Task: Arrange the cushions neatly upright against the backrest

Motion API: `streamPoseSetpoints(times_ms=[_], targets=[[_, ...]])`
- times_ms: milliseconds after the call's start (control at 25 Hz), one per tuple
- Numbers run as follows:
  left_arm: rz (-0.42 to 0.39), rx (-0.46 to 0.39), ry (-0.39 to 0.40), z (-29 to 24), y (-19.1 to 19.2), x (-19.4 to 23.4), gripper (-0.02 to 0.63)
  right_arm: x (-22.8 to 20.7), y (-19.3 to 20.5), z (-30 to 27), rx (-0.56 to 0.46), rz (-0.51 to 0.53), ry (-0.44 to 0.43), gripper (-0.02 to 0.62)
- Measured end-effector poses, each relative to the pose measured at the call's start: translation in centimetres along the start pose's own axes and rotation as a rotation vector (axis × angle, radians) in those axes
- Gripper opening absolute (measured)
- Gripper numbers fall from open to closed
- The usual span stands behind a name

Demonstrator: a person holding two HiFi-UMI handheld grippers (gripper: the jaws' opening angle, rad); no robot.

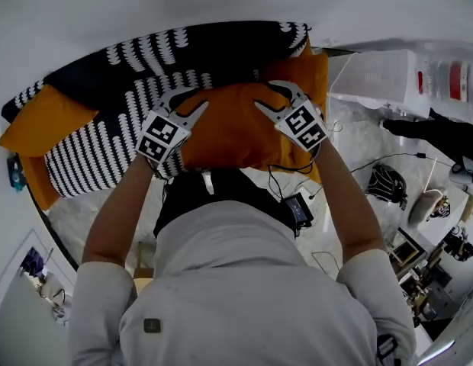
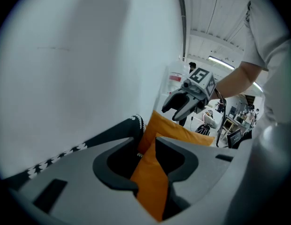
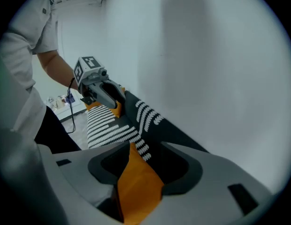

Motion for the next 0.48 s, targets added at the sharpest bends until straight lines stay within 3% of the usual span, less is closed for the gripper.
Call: streamPoseSetpoints(times_ms=[240,480], targets=[[-0.018,0.081,0.086,-3.8,4.1,1.3,0.177,-2.8,2.2,-4.2,0.149,0.029,-0.084,0.247],[-0.066,0.199,0.191,-7.5,9.3,2.0,0.205,-5.3,5.9,-8.8,0.334,0.064,-0.115,0.255]])
Point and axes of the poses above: the fingertips, and each gripper's own axes: z backward along the fingers, x to its left, y out of its underside, the point moved 10 cm from there along z, backward along the fingers, and after that the axes turned 12 degrees about -z, right-handed, at the moved point
